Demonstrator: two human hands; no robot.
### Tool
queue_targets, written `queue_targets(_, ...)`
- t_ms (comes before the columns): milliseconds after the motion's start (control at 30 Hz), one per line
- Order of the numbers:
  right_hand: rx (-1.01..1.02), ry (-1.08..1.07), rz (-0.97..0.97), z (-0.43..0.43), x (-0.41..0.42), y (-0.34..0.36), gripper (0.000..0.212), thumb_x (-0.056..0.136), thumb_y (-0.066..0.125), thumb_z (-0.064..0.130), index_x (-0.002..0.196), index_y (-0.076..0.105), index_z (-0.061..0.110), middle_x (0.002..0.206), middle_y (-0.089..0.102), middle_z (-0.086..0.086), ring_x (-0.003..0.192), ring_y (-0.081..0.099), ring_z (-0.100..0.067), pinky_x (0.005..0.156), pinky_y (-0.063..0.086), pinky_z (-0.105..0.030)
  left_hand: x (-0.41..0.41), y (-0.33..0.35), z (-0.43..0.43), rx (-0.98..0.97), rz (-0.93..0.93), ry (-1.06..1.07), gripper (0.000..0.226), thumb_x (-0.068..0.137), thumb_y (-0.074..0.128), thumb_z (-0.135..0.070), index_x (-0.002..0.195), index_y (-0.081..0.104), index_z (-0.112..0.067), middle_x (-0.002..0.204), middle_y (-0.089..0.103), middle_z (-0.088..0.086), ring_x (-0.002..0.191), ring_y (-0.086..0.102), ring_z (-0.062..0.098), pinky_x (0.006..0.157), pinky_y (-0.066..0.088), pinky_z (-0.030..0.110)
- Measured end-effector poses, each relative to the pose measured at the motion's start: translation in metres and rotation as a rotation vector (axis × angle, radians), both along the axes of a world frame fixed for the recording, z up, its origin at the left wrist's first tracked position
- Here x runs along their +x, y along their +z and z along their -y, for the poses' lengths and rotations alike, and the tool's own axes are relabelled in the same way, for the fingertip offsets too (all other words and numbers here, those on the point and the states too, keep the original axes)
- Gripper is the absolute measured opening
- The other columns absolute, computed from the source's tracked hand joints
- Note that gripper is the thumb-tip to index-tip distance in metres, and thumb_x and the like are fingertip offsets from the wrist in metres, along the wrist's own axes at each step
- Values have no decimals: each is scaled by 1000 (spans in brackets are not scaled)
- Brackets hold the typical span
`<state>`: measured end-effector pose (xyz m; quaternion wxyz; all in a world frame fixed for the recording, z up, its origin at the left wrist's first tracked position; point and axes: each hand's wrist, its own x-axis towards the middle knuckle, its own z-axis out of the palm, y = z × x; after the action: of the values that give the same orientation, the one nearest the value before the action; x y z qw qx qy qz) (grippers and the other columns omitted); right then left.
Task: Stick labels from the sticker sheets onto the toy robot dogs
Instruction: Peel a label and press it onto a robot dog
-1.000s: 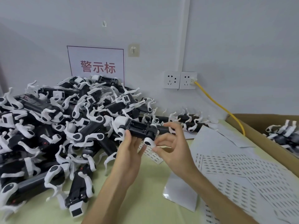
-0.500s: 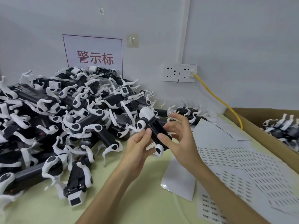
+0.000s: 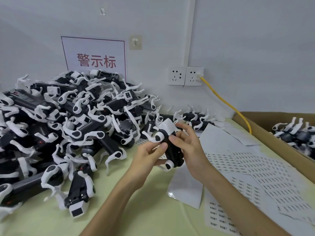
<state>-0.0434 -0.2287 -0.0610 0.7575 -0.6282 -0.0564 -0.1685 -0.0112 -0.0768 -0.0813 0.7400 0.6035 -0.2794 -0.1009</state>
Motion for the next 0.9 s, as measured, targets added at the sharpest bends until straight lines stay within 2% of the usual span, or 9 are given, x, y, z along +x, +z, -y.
queue_targets(167, 107, 123, -127, 2, -5, 7, 50, 77, 73, 25, 126, 59, 26, 102, 64, -3, 93, 66, -15, 84, 49, -34, -1, 1, -3, -3, -19, -60, 38, 104, 57, -28, 121, 69, 4, 115, 74, 22, 95, 73, 26, 69, 56, 26)
queue_targets(267, 184, 167, -155, 4, -8, 9, 41, 89, 66, 21, 129, 60, 25, 114, 66, -8, 98, 63, -20, 77, 49, -33, 0, 2, -4, -29, -57, -92, 41, 102, 52, -30, 118, 68, 4, 116, 73, 22, 98, 72, 25, 66, 54, 24)
queue_targets(367, 129, 165, -105, 5, -8, 11, 46, 88, 70, 16, 132, 57, 20, 107, 64, -13, 90, 65, -17, 73, 54, -26, 1, 3, -3, -95, -138, -124, 51, 99, 51, -37, 127, 65, 3, 122, 72, 21, 104, 72, 27, 68, 58, 27)
queue_targets(433, 112, 174, -63, 5, -6, 10, 50, 83, 70, 14, 131, 56, 19, 96, 63, -8, 86, 66, -15, 71, 56, -25, 2, 3, -4, -145, -191, -121, 55, 100, 48, -39, 136, 61, 0, 132, 68, 20, 119, 67, 34, 87, 61, 40)
queue_targets(533, 144, 231, -20, 5, -3, 7, 46, 87, 64, 2, 129, 57, 18, 95, 67, -1, 89, 66, -17, 75, 55, -27, 5, 3, -6, -205, -295, -85, 59, 102, 45, -45, 143, 57, -4, 140, 64, 18, 134, 56, 40, 108, 48, 50)
queue_targets(667, 138, 172, -16, 3, -1, 6, 50, 77, 68, 8, 125, 59, 18, 97, 72, 1, 91, 68, -14, 75, 55, -25, 6, 2, -7, -300, -416, -117, 63, 95, 52, -47, 144, 57, -7, 141, 64, 15, 138, 54, 36, 92, 60, 35)
queue_targets(767, 16, -64, 15, 4, 0, 5, 43, 78, 74, 13, 120, 65, 17, 91, 69, 5, 90, 66, -11, 77, 52, -25, 8, 1, -5, -389, -496, -107, 67, 89, 61, -39, 145, 55, -3, 142, 63, 16, 139, 52, 37, 114, 46, 44)
queue_targets(833, -2, -167, 52, 6, -1, 6, 31, 82, 72, 13, 112, 70, 18, 88, 65, 4, 84, 62, -13, 73, 47, -24, 9, 1, -5, -467, -531, -64, 66, 83, 70, -31, 140, 58, 0, 141, 63, 19, 136, 56, 35, 118, 42, 46)
queue_targets(900, 41, -161, 83, 7, -3, 9, 22, 88, 65, 7, 106, 73, 17, 82, 59, -1, 71, 54, -15, 67, 44, -26, 12, 1, -5, -584, -576, -30, 45, 80, 73, -21, 121, 68, -2, 128, 71, 19, 118, 70, 28, 101, 57, 40)
